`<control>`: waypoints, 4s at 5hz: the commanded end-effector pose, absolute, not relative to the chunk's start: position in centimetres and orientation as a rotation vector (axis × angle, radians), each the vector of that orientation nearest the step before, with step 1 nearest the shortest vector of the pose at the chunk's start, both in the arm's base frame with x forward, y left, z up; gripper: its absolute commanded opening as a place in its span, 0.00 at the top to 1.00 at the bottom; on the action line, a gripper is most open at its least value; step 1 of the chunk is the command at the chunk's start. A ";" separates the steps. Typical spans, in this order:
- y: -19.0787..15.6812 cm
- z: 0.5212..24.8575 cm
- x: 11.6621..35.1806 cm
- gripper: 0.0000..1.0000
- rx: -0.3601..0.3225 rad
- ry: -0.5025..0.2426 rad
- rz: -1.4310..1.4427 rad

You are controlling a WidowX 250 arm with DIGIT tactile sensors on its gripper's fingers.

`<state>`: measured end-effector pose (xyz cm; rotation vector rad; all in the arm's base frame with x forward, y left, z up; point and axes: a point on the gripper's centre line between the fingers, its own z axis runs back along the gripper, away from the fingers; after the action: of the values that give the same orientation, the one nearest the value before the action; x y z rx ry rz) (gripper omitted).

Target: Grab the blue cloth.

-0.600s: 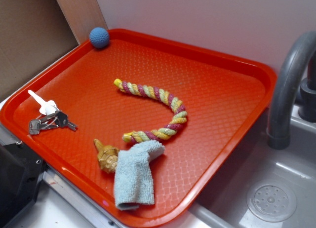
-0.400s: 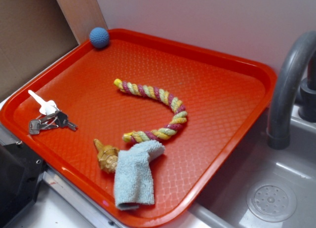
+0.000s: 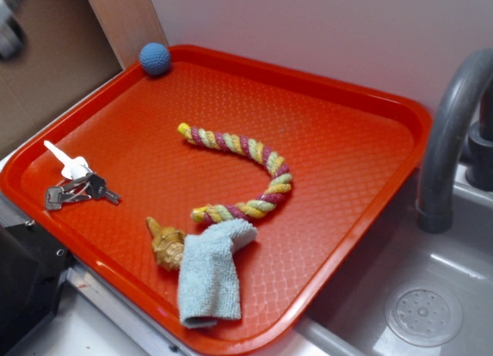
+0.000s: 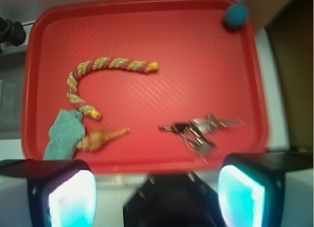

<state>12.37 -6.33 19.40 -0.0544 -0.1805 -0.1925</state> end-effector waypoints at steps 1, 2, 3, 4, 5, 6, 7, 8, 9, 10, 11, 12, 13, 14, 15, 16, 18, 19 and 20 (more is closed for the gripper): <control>-11.6 16.3 12.5 0.00 -0.236 -0.346 -0.605; -11.6 16.3 12.5 0.00 -0.236 -0.346 -0.605; -11.6 16.3 12.5 0.00 -0.236 -0.346 -0.605; -11.6 16.3 12.5 0.00 -0.236 -0.346 -0.605; -15.0 13.3 14.4 0.00 -0.089 -0.242 -0.678; -18.9 10.6 14.5 0.00 0.021 -0.237 -0.750; -21.1 7.6 14.7 0.00 0.049 -0.190 -0.848; -22.0 5.5 14.0 0.00 0.065 -0.115 -0.899; -21.2 4.7 13.4 0.00 0.093 -0.060 -0.878; -19.8 6.6 13.2 0.00 0.073 -0.076 -0.835; -17.7 9.2 12.6 0.00 0.060 -0.209 -0.697; -16.2 10.3 12.2 0.00 0.031 -0.288 -0.552; -16.9 8.5 12.8 0.00 0.007 -0.207 -0.424; -17.7 6.5 13.4 0.00 -0.094 -0.142 -0.335; -18.9 3.6 13.9 0.00 -0.085 -0.091 -0.341; -19.5 1.4 14.2 0.00 -0.103 -0.013 -0.328; -18.4 3.5 14.1 1.00 -0.119 -0.058 -0.315; -17.8 3.9 14.3 1.00 -0.127 -0.063 -0.300; -17.0 4.8 14.5 1.00 -0.106 -0.076 -0.298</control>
<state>14.87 -16.41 3.90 -0.0833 -0.0425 -0.3229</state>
